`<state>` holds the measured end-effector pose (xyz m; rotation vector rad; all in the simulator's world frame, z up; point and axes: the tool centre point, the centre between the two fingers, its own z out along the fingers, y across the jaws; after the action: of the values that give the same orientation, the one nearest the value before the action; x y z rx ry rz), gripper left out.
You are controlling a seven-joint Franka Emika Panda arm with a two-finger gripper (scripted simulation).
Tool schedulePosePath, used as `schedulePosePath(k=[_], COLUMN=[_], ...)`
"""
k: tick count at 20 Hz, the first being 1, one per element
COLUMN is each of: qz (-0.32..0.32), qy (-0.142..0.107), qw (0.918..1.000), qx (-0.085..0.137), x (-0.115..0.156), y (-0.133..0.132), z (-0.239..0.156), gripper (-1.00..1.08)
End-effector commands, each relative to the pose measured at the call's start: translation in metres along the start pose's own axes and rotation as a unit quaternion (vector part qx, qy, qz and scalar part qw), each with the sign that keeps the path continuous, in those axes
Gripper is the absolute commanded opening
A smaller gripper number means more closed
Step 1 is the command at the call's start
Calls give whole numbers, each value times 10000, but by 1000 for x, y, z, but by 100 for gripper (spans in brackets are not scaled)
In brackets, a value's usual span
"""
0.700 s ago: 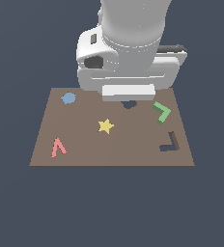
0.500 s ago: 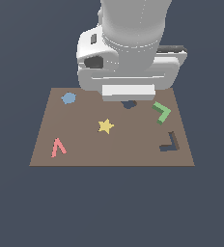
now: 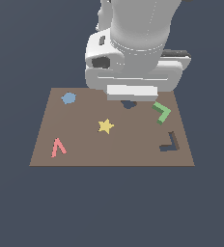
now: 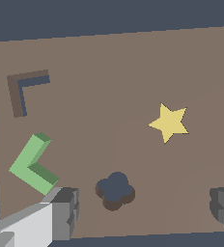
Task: Insert a designated object into the corresponding slot on a board.
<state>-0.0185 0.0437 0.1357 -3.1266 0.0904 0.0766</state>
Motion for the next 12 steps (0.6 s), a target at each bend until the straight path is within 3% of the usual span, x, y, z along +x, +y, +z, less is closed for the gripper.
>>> schedulePosePath(k=[1, 12], qz=[160, 1267], qy=[12, 105], qw=[9999, 9919], qx=[2, 11], x=[-3, -16], y=[-6, -47], z=[5, 36], gripper=[100, 100])
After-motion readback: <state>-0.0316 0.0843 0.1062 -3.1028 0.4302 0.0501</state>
